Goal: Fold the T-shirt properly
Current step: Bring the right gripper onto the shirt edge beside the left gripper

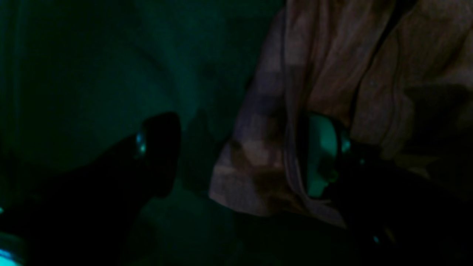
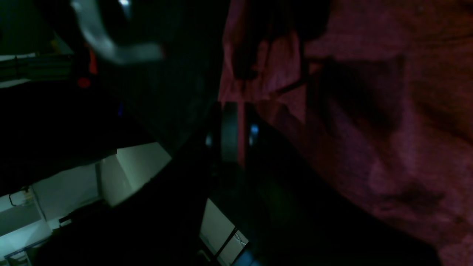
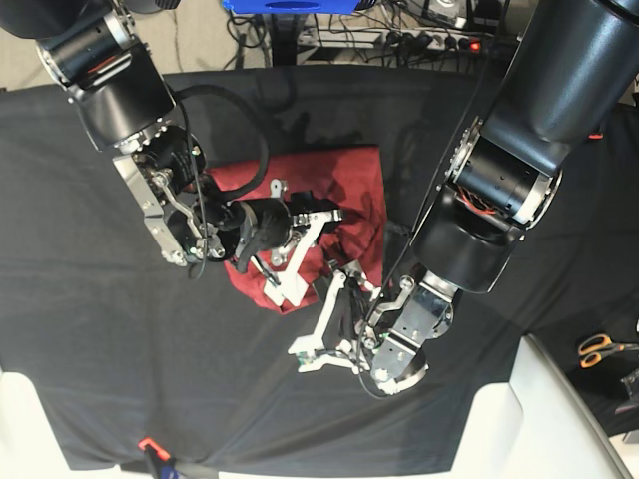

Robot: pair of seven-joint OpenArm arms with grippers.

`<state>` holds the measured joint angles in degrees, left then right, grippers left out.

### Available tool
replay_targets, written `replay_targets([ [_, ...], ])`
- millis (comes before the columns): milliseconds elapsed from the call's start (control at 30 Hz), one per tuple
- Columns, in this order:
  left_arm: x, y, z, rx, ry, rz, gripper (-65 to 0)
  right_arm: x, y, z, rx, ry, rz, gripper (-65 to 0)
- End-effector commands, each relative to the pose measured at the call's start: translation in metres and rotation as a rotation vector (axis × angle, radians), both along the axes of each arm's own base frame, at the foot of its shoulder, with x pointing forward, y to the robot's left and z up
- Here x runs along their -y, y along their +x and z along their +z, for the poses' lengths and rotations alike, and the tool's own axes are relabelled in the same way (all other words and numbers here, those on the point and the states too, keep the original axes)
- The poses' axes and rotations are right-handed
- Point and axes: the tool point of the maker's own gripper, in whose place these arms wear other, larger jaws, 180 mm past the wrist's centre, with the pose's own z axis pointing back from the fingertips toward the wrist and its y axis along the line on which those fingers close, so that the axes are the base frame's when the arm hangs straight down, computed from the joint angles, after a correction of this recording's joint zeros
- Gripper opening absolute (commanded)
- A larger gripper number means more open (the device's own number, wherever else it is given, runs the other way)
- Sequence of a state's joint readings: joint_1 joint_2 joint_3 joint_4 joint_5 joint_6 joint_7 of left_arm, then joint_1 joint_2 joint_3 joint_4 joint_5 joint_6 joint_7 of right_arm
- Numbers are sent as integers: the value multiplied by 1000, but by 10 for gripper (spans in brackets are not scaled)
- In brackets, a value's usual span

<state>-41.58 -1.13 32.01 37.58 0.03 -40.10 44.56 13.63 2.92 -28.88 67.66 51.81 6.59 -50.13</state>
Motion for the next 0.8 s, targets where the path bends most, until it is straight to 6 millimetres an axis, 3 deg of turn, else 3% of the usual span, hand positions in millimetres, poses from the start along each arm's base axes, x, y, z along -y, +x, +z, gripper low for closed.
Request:
replay_targets([
  [0, 6, 18, 20, 51, -21, -2, -196, -5, 12, 11, 29, 29, -4, -615],
  [333, 6, 18, 20, 50, -21, -2, -196, 4, 23, -5, 26, 14, -73, -615],
  [567, 7, 18, 20, 50, -22, -3, -196, 3, 41, 5, 87, 36, -114, -615],
  [767, 7, 18, 20, 50, -22, -3, -196, -11, 50, 8, 74, 48, -114, -615],
])
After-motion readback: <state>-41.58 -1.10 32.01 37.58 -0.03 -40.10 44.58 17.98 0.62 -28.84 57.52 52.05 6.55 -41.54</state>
